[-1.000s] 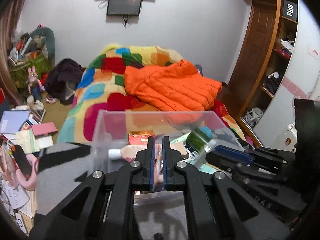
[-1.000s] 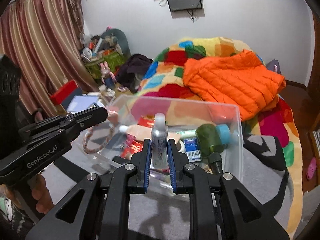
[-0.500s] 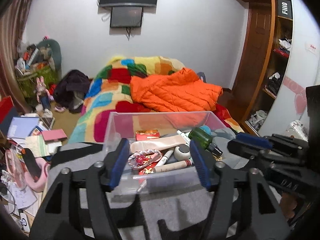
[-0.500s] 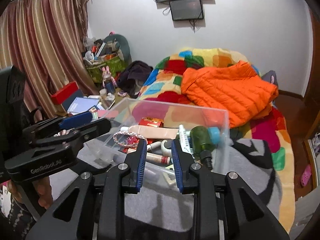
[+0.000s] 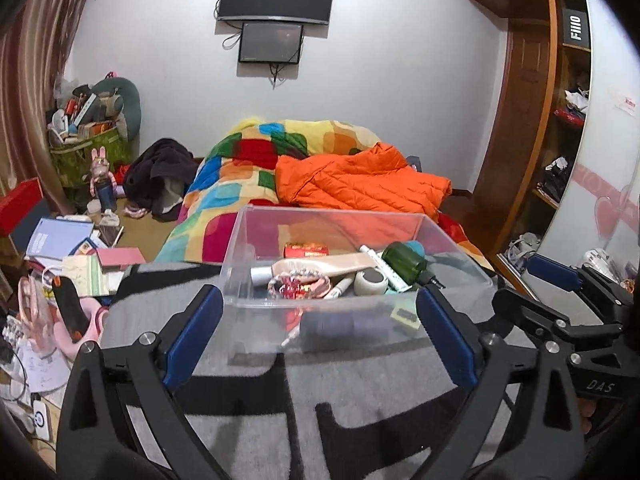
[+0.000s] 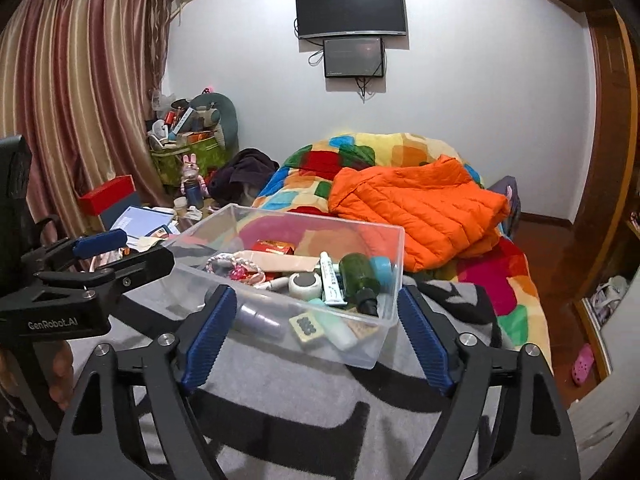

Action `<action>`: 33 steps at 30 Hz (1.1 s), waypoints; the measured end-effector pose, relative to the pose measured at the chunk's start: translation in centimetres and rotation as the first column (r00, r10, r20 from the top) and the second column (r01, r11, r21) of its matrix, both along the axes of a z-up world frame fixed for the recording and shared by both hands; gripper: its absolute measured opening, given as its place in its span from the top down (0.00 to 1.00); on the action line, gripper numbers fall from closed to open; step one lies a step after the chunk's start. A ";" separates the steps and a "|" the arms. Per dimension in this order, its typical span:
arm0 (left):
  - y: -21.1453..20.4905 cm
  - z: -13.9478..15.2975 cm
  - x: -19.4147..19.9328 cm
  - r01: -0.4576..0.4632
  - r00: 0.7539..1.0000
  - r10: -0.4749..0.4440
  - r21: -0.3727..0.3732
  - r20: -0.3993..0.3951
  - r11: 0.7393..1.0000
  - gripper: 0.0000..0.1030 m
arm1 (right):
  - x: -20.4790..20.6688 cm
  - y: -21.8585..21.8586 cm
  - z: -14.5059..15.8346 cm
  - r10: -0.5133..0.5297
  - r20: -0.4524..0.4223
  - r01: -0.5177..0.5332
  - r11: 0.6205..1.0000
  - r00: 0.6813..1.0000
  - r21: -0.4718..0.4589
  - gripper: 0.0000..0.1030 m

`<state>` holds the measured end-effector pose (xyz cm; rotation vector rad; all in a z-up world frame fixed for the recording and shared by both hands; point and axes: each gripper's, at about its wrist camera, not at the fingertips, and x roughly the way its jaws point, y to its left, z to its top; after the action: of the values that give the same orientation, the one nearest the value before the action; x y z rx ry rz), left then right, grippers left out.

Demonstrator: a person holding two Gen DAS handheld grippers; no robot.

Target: Organize objects

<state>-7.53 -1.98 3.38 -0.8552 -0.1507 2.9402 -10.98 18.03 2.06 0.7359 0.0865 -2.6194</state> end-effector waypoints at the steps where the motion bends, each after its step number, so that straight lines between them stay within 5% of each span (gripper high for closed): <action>1: 0.0 -0.2 0.0 -0.004 1.000 0.004 -0.001 0.005 1.000 0.04 | 0.0 0.0 -0.1 0.002 0.003 -0.002 1.000 1.000 0.002 0.21; 33: -0.1 -1.4 -0.1 -0.018 0.999 0.018 -0.015 0.044 1.000 0.04 | -0.6 0.0 -1.8 -0.003 0.081 0.004 1.000 0.997 -0.011 0.21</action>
<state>-7.61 -2.08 1.98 -0.9258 -0.1411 2.9439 -11.57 18.05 0.22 0.8381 0.0477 -2.5874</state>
